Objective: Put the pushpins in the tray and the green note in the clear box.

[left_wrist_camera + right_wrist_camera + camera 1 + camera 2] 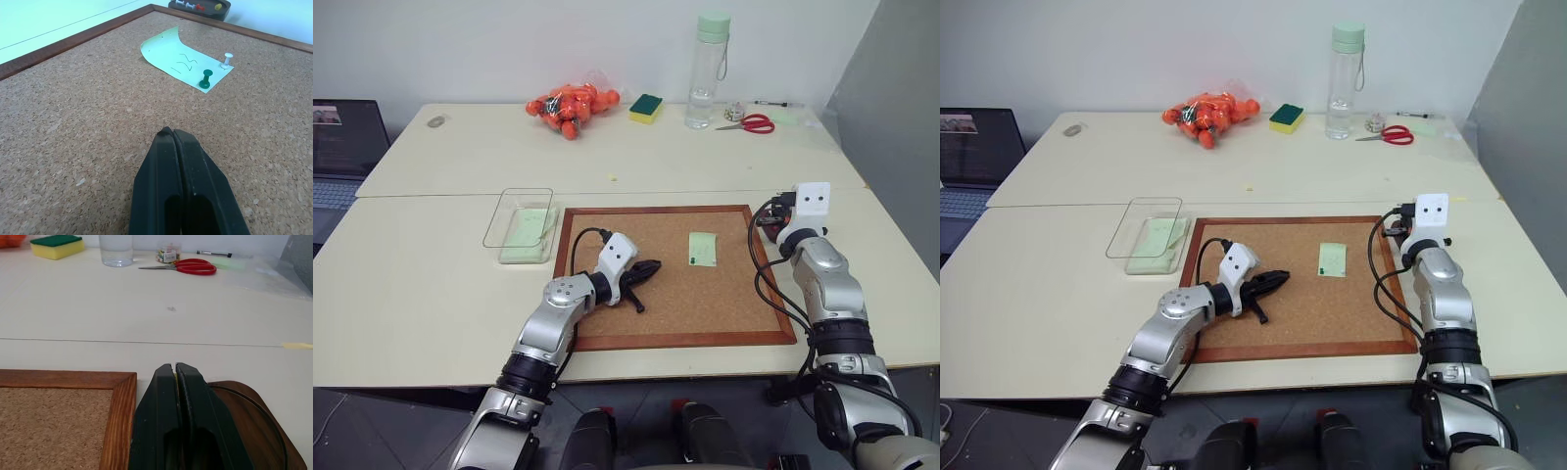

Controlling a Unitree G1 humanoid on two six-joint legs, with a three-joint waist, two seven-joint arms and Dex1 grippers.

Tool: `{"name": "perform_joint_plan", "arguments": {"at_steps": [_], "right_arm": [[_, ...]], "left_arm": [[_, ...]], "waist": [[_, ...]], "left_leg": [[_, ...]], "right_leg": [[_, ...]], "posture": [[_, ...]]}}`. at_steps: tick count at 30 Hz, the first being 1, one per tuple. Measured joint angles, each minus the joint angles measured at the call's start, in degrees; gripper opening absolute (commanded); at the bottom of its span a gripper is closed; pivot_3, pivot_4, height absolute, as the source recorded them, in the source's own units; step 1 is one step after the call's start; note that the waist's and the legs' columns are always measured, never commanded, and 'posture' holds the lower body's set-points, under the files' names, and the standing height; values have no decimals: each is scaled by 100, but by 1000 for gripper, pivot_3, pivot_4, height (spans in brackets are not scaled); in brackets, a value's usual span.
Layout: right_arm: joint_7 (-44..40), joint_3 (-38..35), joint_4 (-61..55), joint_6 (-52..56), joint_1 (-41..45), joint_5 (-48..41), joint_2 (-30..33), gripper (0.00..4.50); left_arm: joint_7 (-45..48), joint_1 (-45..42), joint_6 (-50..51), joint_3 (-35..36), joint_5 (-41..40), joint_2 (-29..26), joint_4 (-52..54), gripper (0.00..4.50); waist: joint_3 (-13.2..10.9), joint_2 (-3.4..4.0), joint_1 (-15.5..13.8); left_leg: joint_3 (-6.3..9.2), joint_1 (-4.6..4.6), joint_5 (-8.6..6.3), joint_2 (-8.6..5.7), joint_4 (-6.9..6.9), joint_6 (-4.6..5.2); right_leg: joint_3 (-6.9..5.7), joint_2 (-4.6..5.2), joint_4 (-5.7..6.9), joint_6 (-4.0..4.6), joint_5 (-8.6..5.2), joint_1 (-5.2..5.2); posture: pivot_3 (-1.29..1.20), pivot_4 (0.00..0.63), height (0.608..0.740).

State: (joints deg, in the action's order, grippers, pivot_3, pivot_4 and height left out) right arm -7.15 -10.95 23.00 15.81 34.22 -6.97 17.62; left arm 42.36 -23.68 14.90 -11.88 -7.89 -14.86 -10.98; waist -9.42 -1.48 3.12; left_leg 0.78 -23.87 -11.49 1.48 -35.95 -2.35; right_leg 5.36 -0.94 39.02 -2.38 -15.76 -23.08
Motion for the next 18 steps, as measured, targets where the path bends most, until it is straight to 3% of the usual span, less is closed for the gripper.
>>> {"name": "perform_joint_plan", "arguments": {"at_steps": [10, 11, 12, 18], "right_arm": [[315, -280, 608, -85, 138, -49, 117, 6], [319, -281, 613, -86, 138, -56, 116, 444], [323, -281, 613, -89, 138, -64, 115, 482], [310, -281, 634, -102, 140, -94, 115, 1853]], "left_arm": [[-14, 65, 29, 8, 3, -18, 98, 0], [-16, 67, 41, 8, 3, -18, 108, 0], [-16, 69, 56, 8, 3, -17, 116, 0], [-17, 68, 71, 7, 4, -18, 122, 0]], "waist": [[2, 3, 13], [2, 3, 13], [2, 3, 14], [2, 3, 14]], "left_leg": [[-3, 0, 0, 0, 3, 1], [-3, 0, 0, 0, 3, 1], [-4, 0, 0, 0, 2, 1], [-3, 0, -1, 0, 3, 1]], "right_leg": [[4, 0, -2, 0, 0, -1], [5, 0, -2, 0, 0, -1], [5, 0, -2, 0, 0, -1], [4, 0, -2, 0, 0, -1]], "posture": [[0, 150, 740], [0, 150, 740], [0, 150, 740], [0, 150, 740]]}}
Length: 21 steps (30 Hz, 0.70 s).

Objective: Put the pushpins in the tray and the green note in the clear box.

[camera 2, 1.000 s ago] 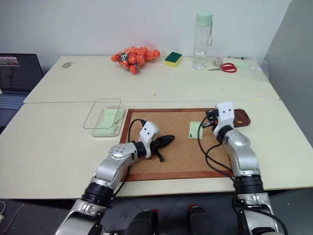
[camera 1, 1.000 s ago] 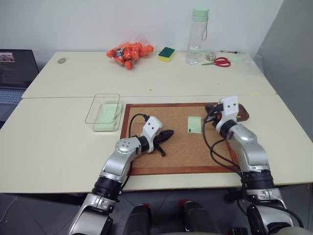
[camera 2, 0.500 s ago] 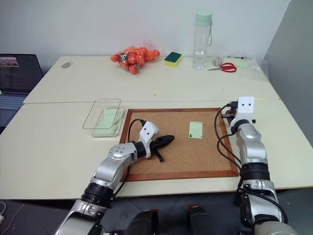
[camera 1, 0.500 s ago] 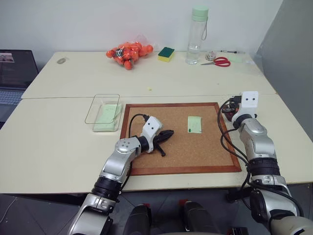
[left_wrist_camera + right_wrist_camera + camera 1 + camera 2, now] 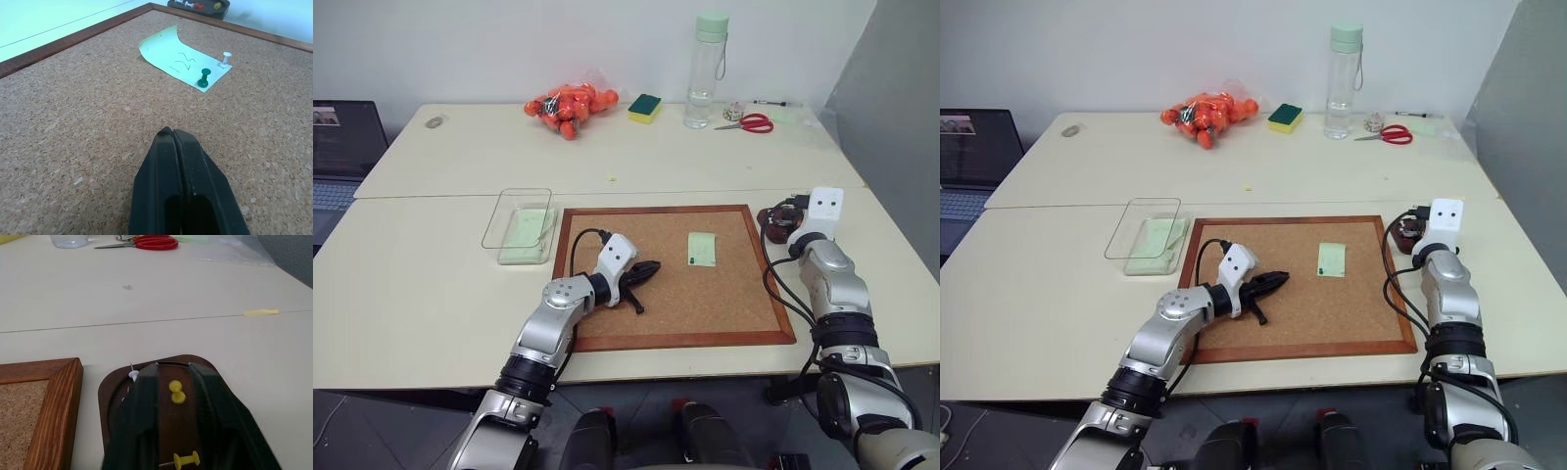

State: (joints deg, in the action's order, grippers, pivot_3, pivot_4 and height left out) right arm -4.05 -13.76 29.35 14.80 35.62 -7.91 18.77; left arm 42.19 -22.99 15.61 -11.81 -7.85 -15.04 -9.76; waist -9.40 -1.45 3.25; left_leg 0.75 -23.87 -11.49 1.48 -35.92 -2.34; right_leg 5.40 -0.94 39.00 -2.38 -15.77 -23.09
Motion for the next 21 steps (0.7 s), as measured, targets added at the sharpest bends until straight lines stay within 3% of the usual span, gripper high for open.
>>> {"name": "perform_joint_plan", "arguments": {"at_steps": [8, 14, 21], "right_arm": [[-4, -11, 12, -18, -1, -7, 0, 3535], [-253, 112, -356, -111, -169, 8, 44, 3535], [-1883, 815, -1693, -25, -1192, -241, 345, 3535]], "left_arm": [[0, 0, 0, 0, 1, 0, 0, 0], [1, -1, 0, -2, 2, 1, 1, 0], [-5, 11, 3, -1, 3, 4, 9, 0]], "waist": [[0, 0, 0], [0, 0, 0], [1, 2, -6]], "left_leg": [[0, 0, 0, 0, 0, 0], [0, 0, 0, 0, 1, 0], [1, -1, -1, 0, 1, 1]], "right_leg": [[1, 0, 0, 0, 0, 0], [1, 0, -1, 0, 0, 0], [-2, 0, -4, -1, -1, 1]], "posture": [[0, 150, 740], [0, 150, 740], [0, 150, 740]]}}
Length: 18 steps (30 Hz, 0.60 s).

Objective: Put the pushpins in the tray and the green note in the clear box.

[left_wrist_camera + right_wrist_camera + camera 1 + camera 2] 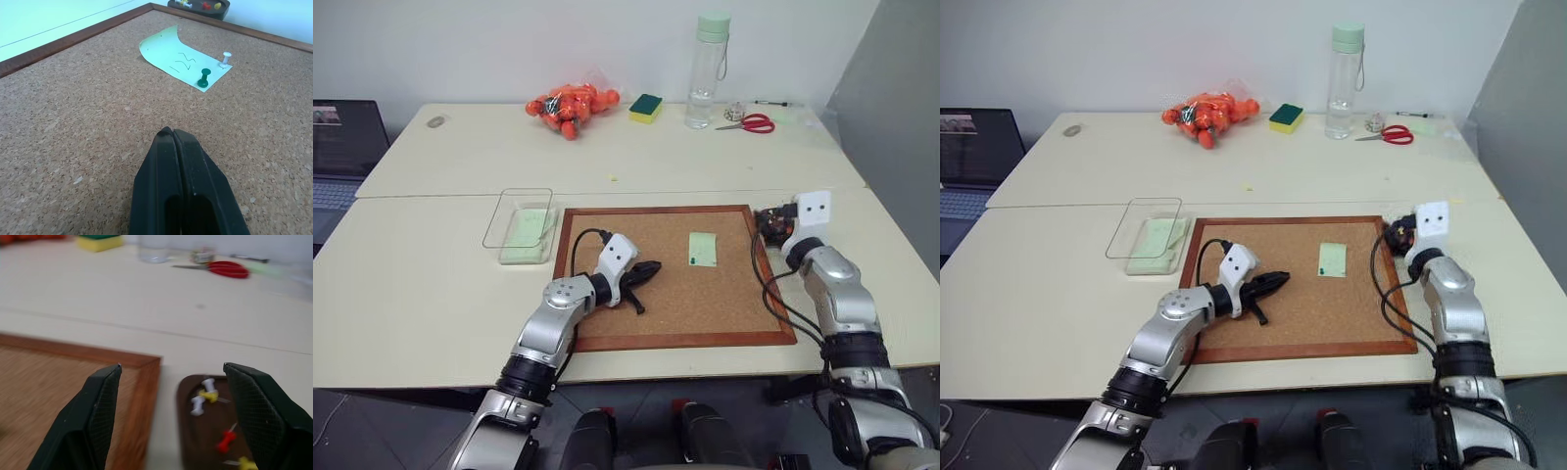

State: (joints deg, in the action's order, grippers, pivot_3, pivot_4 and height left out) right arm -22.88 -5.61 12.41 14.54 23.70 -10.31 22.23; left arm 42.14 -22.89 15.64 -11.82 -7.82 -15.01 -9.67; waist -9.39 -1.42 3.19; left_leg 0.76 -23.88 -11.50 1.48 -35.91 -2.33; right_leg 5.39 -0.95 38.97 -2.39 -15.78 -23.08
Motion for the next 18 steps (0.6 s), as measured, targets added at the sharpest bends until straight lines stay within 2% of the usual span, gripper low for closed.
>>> {"name": "perform_joint_plan", "arguments": {"at_steps": [7, 18], "right_arm": [[-1064, 385, -1021, 45, -870, -201, 395, 3535], [-1541, 705, -1396, 98, -1150, -425, 309, 3535]], "left_arm": [[-8, 10, 7, -8, 11, 21, 0, 0], [-7, 5, 2, -8, 20, 46, -11, 0]], "waist": [[3, 7, -4], [4, 6, -17]], "left_leg": [[0, 1, 0, -3, -4, 0], [1, 1, 0, -5, -4, 0]], "right_leg": [[0, 1, 1, -2, 1, 1], [-2, 0, 0, -2, 1, 1]], "posture": [[0, 150, 740], [0, 150, 740]]}}
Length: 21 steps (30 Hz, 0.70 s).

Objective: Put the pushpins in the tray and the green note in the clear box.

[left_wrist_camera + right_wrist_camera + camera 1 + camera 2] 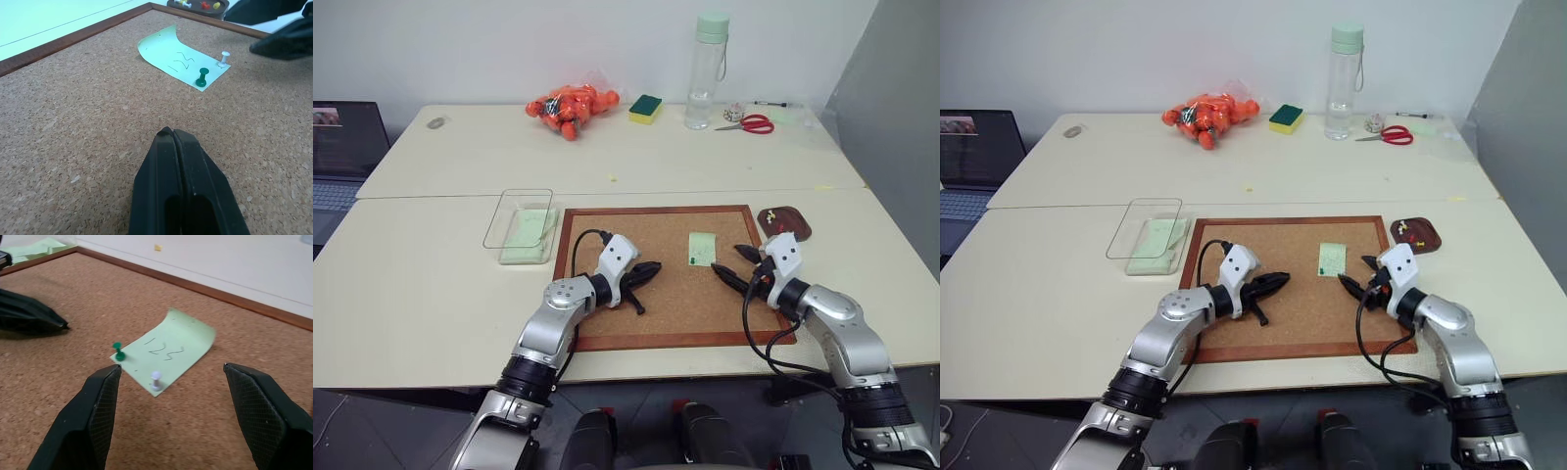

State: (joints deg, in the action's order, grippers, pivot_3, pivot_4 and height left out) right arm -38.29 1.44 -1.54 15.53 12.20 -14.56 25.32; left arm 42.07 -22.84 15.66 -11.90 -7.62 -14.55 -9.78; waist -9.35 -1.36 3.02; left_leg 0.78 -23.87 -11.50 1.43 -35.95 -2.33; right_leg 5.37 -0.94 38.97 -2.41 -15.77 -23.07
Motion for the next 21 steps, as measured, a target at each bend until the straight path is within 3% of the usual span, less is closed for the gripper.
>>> {"name": "perform_joint_plan", "arguments": {"at_steps": [3, 6, 21], "right_arm": [[3, 91, 6, -49, 2, 44, -90, 3535], [3, 176, 69, -163, 19, 159, -105, 3111], [128, 142, 551, -358, 146, 256, -291, 165]], "left_arm": [[-1, -3, -1, 0, 3, 9, -3, 0], [-2, -3, -1, 1, 4, 13, -3, 0], [-22, 12, -1, 6, 7, 8, 11, 0]], "waist": [[0, 0, -6], [0, 0, -9], [0, 0, -12]], "left_leg": [[0, 0, 0, 0, 0, 0], [-1, 0, 0, 0, 0, 0], [0, 0, 0, 0, 0, 0]], "right_leg": [[0, 0, 0, 0, 0, 0], [1, 0, -1, 0, 0, 0], [0, 0, 0, 0, 0, 0]], "posture": [[0, 150, 740], [0, 150, 740], [0, 150, 740]]}}
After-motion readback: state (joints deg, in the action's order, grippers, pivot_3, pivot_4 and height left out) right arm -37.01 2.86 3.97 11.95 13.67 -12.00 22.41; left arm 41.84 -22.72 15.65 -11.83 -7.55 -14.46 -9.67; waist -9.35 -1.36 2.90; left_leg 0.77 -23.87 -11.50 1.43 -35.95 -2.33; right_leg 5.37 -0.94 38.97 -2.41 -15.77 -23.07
